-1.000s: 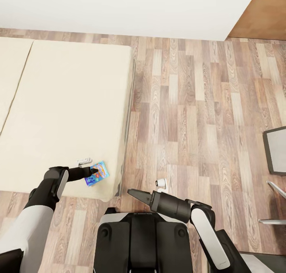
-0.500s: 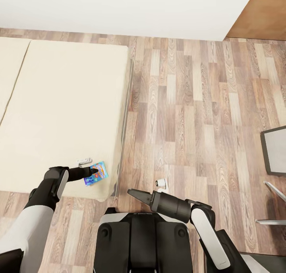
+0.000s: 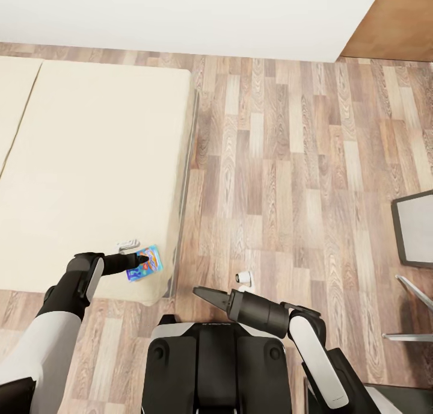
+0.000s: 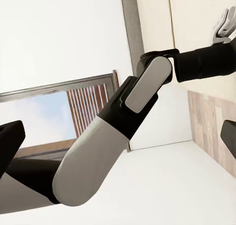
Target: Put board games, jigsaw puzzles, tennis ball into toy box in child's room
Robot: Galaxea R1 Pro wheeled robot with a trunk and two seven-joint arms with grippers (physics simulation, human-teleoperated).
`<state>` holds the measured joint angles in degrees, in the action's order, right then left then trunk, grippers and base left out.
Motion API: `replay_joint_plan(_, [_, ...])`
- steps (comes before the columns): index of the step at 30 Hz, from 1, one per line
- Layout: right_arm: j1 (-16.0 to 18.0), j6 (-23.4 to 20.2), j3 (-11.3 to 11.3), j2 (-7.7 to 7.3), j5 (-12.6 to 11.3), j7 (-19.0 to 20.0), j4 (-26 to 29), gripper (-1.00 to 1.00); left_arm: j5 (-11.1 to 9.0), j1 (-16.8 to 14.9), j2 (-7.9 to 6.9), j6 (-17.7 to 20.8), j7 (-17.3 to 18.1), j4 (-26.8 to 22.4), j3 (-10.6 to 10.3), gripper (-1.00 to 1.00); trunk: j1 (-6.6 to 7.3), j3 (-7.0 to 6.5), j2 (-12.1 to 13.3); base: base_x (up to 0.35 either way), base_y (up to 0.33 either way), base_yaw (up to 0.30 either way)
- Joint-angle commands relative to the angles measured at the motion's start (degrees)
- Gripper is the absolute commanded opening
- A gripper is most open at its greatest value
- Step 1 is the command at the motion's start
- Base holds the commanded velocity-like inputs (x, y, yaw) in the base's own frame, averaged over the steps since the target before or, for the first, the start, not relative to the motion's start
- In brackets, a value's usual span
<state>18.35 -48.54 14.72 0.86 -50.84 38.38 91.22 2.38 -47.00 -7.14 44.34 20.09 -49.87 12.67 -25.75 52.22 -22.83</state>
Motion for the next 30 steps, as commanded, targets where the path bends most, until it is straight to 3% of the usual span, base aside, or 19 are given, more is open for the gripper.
replay_joint_plan(1, [0.02,-0.33,-0.05,0.02,-0.14,0.03,0.01,1.0,0.26,-0.02,0.02,0.3,0.37,-0.06,0.15,1.0,-0.03,0.06,-0.09,0.0,-0.043,0.0])
replay_joint_plan(19, [0.0,-0.33,-0.05,0.09,-0.14,-0.11,0.01,1.0,0.26,-0.02,0.02,0.31,0.47,-0.06,0.16,1.0,-0.03,0.06,-0.09,0.0,-0.005,0.0])
replay_joint_plan(25, [-0.22,-0.33,-0.21,0.78,-0.14,-0.34,0.01,1.0,-0.81,-0.02,1.97,0.28,1.23,0.73,0.28,1.0,-0.03,0.06,-0.09,0.0,0.0,0.0])
replay_joint_plan(30, [-0.24,-0.33,-0.22,0.82,-0.14,-0.33,0.01,1.0,-0.51,-0.02,2.1,0.29,1.29,0.73,0.29,1.0,-0.03,0.06,-0.09,0.0,0.0,0.0])
